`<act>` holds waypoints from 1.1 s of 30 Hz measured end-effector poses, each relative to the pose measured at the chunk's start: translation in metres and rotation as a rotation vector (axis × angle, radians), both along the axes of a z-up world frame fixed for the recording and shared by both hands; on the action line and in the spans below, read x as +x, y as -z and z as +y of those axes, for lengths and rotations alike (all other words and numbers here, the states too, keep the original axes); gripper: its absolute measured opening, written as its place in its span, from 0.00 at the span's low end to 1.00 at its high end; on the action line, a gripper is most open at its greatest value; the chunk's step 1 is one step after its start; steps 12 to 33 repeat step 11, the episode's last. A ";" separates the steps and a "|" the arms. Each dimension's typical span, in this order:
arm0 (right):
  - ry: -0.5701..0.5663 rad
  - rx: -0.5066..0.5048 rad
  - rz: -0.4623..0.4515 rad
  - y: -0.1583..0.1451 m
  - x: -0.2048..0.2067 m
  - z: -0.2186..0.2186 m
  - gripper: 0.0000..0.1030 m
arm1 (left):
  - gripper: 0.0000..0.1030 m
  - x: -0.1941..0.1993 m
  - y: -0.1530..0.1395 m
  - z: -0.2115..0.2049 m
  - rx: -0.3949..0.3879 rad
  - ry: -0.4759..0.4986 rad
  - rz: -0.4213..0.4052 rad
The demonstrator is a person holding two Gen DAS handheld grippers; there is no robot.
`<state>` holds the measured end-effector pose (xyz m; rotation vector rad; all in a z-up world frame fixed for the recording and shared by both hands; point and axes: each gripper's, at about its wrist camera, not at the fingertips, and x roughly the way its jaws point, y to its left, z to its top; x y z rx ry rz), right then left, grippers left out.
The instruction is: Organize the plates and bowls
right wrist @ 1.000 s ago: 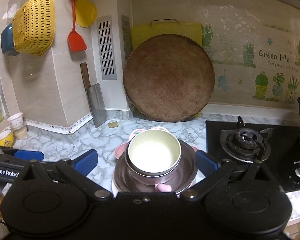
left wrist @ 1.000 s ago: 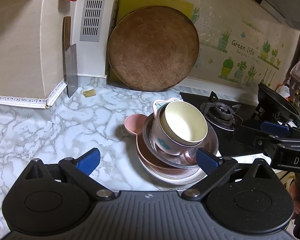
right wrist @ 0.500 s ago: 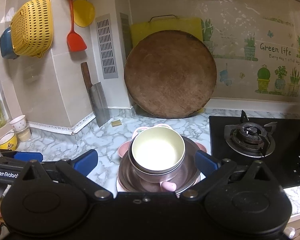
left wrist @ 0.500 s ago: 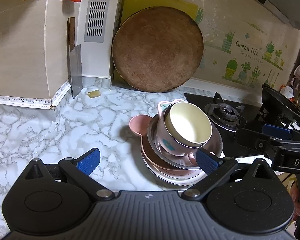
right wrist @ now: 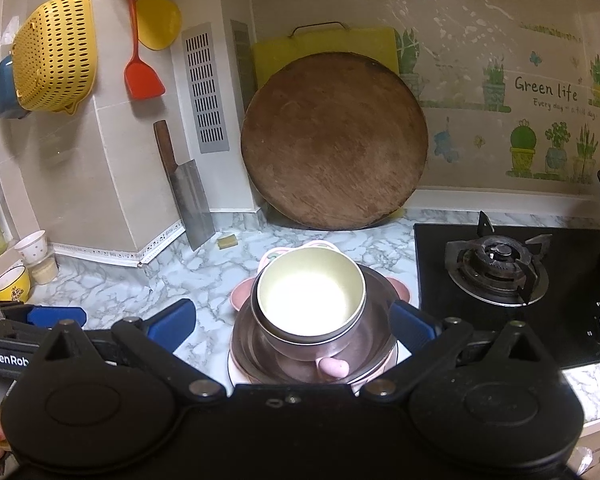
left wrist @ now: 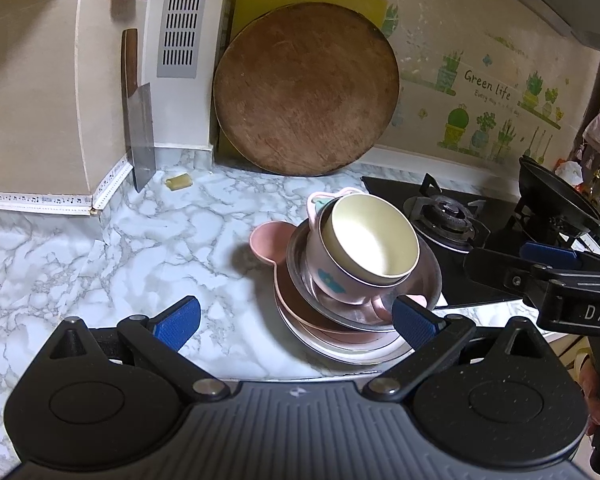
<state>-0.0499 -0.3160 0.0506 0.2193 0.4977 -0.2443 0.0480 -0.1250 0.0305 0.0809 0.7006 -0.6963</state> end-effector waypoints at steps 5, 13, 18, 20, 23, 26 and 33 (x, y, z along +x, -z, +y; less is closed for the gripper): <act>0.003 -0.001 0.006 0.001 0.001 0.000 1.00 | 0.99 0.002 0.002 -0.001 -0.014 0.021 0.026; 0.001 0.004 0.015 0.004 0.004 0.000 1.00 | 0.99 0.004 0.003 -0.001 -0.012 0.014 0.027; 0.001 0.004 0.015 0.004 0.004 0.000 1.00 | 0.99 0.004 0.003 -0.001 -0.012 0.014 0.027; 0.001 0.004 0.015 0.004 0.004 0.000 1.00 | 0.99 0.004 0.003 -0.001 -0.012 0.014 0.027; 0.001 0.004 0.015 0.004 0.004 0.000 1.00 | 0.99 0.004 0.003 -0.001 -0.012 0.014 0.027; 0.001 0.004 0.015 0.004 0.004 0.000 1.00 | 0.99 0.004 0.003 -0.001 -0.012 0.014 0.027; 0.001 0.004 0.015 0.004 0.004 0.000 1.00 | 0.99 0.004 0.003 -0.001 -0.012 0.014 0.027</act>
